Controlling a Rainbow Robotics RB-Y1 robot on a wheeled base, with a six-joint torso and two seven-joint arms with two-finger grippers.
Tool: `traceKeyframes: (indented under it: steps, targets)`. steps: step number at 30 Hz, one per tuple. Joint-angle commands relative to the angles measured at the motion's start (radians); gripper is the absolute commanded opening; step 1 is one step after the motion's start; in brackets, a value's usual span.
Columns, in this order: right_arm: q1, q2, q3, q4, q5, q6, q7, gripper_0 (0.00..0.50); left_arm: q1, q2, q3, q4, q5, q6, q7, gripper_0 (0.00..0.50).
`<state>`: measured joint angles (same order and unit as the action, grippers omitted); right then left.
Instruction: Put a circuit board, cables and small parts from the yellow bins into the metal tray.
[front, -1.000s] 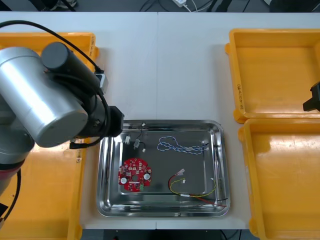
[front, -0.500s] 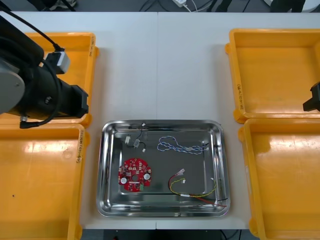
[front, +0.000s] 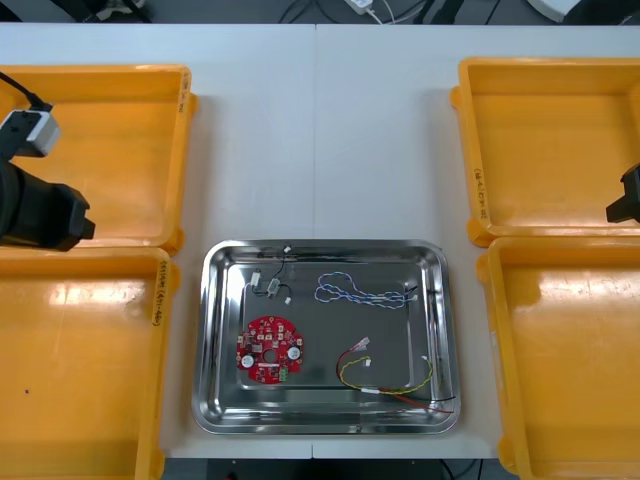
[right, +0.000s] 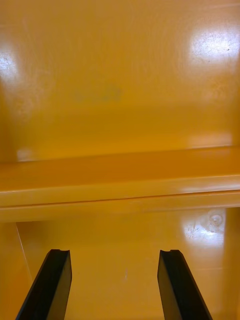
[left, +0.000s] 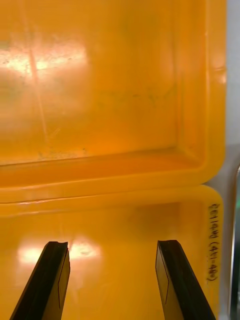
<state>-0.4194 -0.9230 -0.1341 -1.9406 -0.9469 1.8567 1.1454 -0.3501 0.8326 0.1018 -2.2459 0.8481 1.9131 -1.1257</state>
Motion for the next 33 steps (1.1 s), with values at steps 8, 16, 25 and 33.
traceKeyframes:
  steps: [8, 16, 25, 33]
  targets:
    - [0.007, -0.046, -0.033, -0.008, -0.007, -0.004, 0.054, 0.500, 0.102, 0.109, 0.133, 0.034, 0.063, 0.007, -0.154, 0.500]
    - [0.007, -0.046, -0.033, -0.008, -0.007, -0.004, 0.054, 0.500, 0.109, 0.146, 0.176, 0.101, 0.123, 0.007, -0.221, 0.500]
    - [0.007, -0.046, -0.033, -0.008, -0.007, -0.004, 0.054, 0.500, 0.137, 0.178, 0.220, 0.154, 0.163, 0.007, -0.284, 0.500]
    - [0.007, -0.046, -0.033, -0.008, -0.007, -0.004, 0.054, 0.500, 0.143, 0.186, 0.236, 0.166, 0.167, 0.003, -0.289, 0.500]
